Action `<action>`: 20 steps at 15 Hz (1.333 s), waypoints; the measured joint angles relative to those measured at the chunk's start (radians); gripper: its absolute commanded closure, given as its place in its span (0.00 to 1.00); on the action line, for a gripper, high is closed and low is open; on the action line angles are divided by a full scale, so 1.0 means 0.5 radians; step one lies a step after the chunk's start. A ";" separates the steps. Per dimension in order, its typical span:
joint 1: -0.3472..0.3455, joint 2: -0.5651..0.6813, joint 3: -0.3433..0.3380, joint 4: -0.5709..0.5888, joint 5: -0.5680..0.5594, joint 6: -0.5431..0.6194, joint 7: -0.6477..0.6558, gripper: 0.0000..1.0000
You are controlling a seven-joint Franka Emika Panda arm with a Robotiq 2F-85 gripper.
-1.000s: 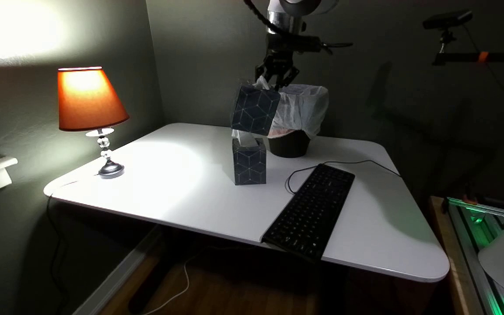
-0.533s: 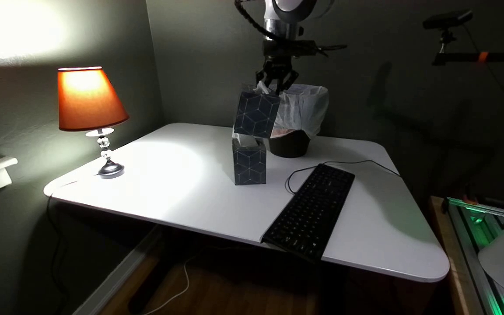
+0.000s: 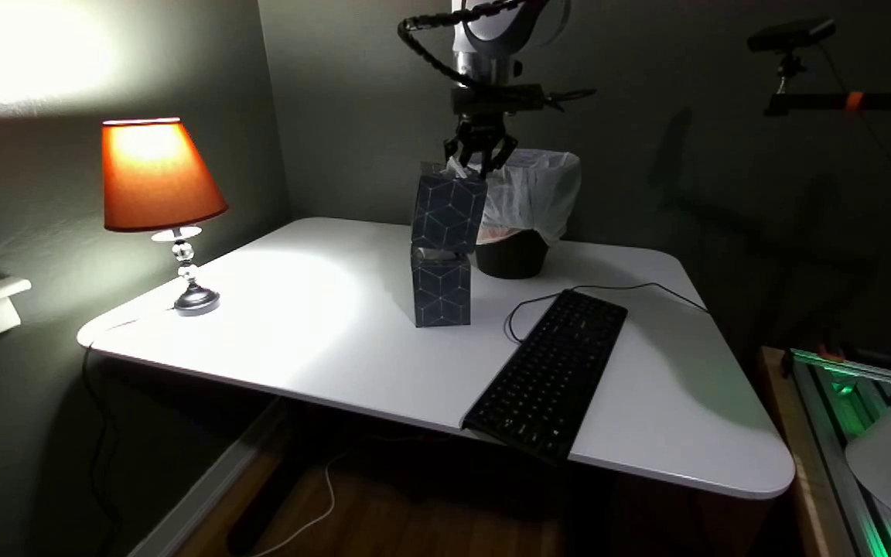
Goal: Put the left box on the right box
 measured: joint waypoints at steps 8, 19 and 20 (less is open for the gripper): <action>0.016 0.131 -0.002 0.138 0.000 -0.062 0.000 0.99; 0.062 0.193 -0.004 0.221 0.000 -0.084 -0.001 0.19; 0.072 0.193 -0.004 0.223 -0.001 -0.084 -0.001 0.11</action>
